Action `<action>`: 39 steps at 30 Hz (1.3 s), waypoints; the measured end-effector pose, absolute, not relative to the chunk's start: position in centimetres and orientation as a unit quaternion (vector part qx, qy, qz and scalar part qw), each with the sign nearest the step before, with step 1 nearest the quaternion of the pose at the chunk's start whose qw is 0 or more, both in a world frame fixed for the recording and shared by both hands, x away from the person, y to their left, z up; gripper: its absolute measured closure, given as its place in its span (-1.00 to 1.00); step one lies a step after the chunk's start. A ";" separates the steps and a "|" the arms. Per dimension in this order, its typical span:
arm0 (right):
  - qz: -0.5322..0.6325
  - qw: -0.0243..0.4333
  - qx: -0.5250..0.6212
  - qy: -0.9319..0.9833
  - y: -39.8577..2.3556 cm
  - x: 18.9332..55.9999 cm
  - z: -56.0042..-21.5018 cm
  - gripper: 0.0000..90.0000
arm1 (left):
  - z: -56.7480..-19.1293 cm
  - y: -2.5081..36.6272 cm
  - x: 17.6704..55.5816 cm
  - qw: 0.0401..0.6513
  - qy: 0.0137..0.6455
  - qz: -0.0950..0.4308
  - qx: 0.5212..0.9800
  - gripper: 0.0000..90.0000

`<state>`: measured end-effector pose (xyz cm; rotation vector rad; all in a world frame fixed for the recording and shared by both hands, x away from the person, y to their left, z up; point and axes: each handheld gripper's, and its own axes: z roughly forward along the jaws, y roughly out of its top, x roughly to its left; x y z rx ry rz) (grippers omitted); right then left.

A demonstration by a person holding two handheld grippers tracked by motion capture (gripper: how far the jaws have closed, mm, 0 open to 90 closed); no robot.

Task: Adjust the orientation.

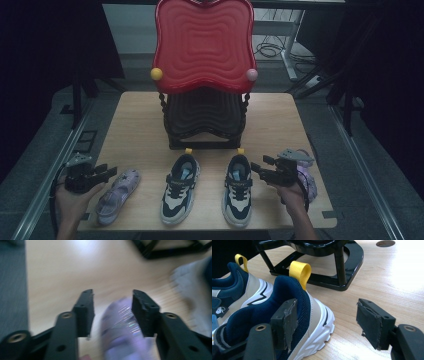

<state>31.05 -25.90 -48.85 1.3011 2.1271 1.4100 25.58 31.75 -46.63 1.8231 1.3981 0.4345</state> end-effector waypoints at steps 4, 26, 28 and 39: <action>0.491 0.141 0.446 0.735 -25.9 31.0 -48.8 -0.27 | -44.7 29.8 25.2 0.414 0.517 0.178 0.728 -0.03; 0.485 0.157 0.415 0.754 -25.7 30.7 -48.2 -0.26 | -43.9 25.7 26.3 0.454 0.476 0.155 0.737 -0.15; 0.483 0.164 0.425 0.748 -26.2 30.4 -47.8 -0.21 | -44.0 25.6 26.5 0.464 0.474 0.145 0.735 -0.16; 0.444 0.187 0.430 0.764 -30.5 28.0 -47.0 0.45 | -44.3 25.8 26.6 0.463 0.462 0.134 0.744 -0.15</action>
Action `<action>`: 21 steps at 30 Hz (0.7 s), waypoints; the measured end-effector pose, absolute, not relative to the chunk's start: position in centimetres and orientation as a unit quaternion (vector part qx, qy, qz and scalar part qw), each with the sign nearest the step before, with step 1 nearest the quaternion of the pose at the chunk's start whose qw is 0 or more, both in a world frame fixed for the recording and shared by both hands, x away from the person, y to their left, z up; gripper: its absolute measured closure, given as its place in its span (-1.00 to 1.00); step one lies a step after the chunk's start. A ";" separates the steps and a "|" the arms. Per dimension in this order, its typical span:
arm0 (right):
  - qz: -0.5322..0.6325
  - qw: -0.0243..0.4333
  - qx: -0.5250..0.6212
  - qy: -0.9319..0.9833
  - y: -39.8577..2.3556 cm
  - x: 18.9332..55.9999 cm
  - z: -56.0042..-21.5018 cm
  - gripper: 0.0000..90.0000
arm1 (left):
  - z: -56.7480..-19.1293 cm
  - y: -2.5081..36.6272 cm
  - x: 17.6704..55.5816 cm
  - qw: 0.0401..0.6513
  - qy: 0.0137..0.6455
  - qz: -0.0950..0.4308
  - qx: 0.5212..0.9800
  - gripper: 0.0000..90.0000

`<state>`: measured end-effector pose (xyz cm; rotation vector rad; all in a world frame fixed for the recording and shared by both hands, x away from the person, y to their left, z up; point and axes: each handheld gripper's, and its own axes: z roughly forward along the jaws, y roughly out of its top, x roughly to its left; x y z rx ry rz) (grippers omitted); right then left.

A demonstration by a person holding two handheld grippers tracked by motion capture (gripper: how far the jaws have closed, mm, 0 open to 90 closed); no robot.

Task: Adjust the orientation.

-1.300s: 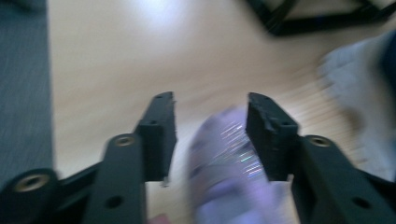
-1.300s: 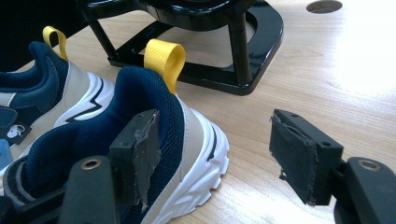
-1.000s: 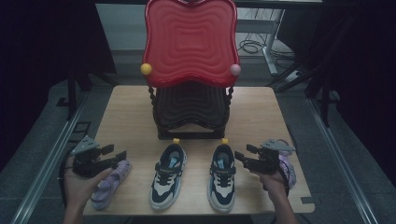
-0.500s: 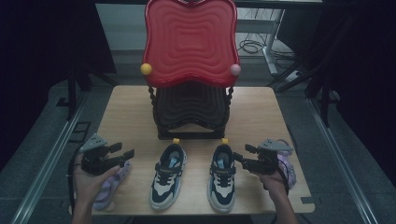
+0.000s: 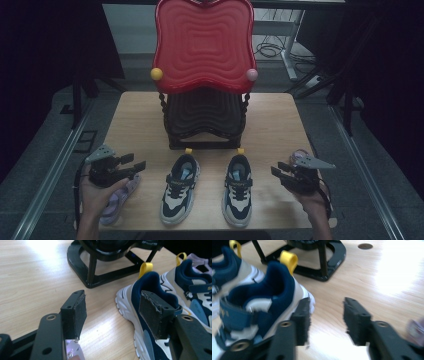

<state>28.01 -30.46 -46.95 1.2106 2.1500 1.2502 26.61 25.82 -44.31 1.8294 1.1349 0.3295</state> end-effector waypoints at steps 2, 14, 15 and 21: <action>0.441 0.190 0.427 0.766 -30.9 27.8 -46.9 0.54 | -44.5 25.8 26.4 0.458 0.465 0.134 0.746 -0.15; 0.422 0.199 0.431 0.773 -35.3 26.9 -47.3 0.98 | -44.4 25.6 25.9 0.445 0.473 0.146 0.746 -0.15; 0.418 0.205 0.431 0.773 -36.0 26.7 -47.0 0.98 | -44.3 25.5 25.9 0.445 0.472 0.146 0.747 -0.15; 0.420 0.211 0.445 0.762 -38.1 26.4 -46.8 0.98 | -44.6 25.0 25.8 0.439 0.470 0.142 0.753 -0.15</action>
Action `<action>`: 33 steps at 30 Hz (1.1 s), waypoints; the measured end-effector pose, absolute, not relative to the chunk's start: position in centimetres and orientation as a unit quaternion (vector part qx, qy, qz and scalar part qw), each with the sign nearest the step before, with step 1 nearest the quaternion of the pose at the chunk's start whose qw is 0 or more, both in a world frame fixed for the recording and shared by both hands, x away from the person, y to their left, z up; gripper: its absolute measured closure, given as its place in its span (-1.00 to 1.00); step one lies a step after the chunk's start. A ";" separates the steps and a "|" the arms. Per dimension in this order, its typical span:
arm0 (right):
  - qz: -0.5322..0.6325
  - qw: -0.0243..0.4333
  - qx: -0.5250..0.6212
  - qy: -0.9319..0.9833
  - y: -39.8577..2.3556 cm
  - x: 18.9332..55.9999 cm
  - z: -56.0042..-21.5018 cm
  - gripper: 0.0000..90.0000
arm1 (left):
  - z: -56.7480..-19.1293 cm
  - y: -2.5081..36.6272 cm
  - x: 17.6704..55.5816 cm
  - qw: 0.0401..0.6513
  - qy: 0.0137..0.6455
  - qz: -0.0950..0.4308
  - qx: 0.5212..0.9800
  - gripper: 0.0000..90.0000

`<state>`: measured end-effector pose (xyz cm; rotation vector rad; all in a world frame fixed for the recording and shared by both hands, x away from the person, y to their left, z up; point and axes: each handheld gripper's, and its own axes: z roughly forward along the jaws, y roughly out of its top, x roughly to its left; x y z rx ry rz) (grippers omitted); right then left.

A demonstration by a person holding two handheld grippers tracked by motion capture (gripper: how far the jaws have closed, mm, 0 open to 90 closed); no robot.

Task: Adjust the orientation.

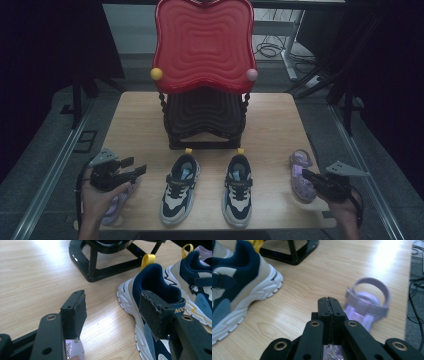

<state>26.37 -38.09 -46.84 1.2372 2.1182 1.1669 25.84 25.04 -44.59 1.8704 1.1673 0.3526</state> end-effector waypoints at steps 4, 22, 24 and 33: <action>0.405 0.209 0.456 0.764 -39.0 26.5 -47.5 0.98 | -44.7 24.9 25.9 0.439 0.475 0.143 0.749 -0.17; 0.370 0.205 0.508 0.751 -42.9 25.7 -49.8 0.98 | -44.7 24.0 26.7 0.442 0.462 0.132 0.757 -0.17; 0.366 0.203 0.507 0.753 -42.8 25.7 -50.0 0.98 | -44.8 23.8 26.8 0.440 0.461 0.129 0.760 -0.17; 0.357 0.196 0.507 0.760 -42.7 26.1 -50.5 0.98 | -44.5 24.2 26.3 0.444 0.462 0.135 0.755 -0.17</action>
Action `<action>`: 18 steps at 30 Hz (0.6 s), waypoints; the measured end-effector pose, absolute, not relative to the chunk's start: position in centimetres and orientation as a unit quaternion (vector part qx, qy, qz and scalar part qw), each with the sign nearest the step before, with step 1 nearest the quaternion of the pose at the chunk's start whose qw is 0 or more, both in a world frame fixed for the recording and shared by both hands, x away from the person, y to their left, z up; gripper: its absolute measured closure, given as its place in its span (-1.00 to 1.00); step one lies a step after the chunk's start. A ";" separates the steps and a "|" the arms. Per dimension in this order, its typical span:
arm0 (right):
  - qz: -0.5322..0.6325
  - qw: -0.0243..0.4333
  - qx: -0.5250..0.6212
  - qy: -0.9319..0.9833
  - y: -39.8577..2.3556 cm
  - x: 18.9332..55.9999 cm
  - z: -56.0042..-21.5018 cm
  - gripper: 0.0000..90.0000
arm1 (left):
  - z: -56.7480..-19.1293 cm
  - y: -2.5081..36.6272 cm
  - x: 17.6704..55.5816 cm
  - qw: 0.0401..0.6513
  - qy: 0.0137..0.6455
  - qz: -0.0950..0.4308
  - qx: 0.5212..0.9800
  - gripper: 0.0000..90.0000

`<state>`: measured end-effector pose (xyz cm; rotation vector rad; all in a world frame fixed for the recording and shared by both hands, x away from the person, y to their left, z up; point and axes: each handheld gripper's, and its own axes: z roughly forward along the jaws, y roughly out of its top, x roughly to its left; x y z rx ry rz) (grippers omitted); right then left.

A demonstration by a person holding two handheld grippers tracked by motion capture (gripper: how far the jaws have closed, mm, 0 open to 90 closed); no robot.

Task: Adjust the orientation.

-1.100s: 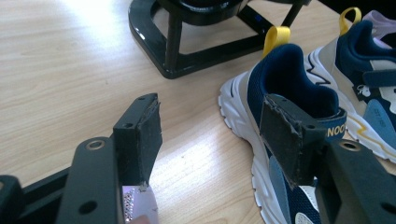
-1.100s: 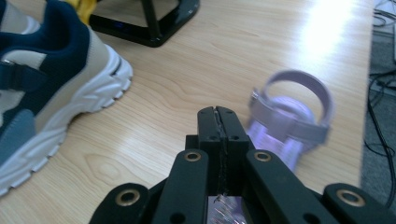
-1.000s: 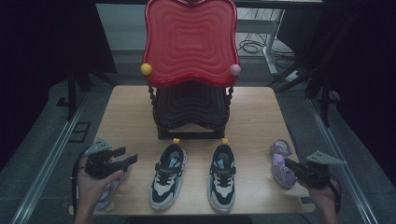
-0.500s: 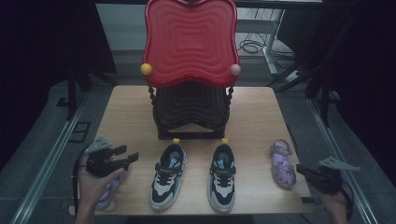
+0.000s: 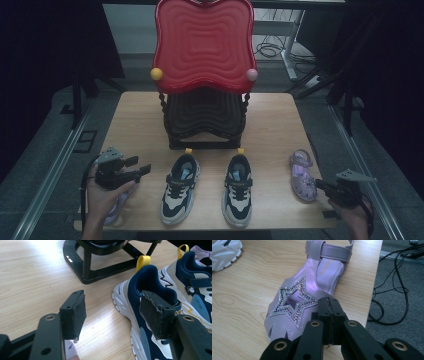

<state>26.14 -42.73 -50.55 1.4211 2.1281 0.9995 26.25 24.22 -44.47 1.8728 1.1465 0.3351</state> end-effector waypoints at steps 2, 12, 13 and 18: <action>0.358 0.193 0.507 0.760 -42.6 26.0 -50.5 0.98 | -44.4 24.3 26.1 0.443 0.465 0.135 0.755 -0.17; 0.342 0.185 0.498 0.775 -41.1 25.8 -49.9 0.98 | -44.6 24.6 25.9 0.438 0.468 0.136 0.755 -0.17; 0.342 0.185 0.498 0.775 -41.1 25.8 -49.9 0.98 | -44.6 24.6 25.9 0.439 0.468 0.137 0.755 -0.17; 0.336 0.181 0.491 0.783 -40.3 25.8 -49.7 0.98 | -44.6 24.6 25.9 0.438 0.468 0.137 0.755 -0.18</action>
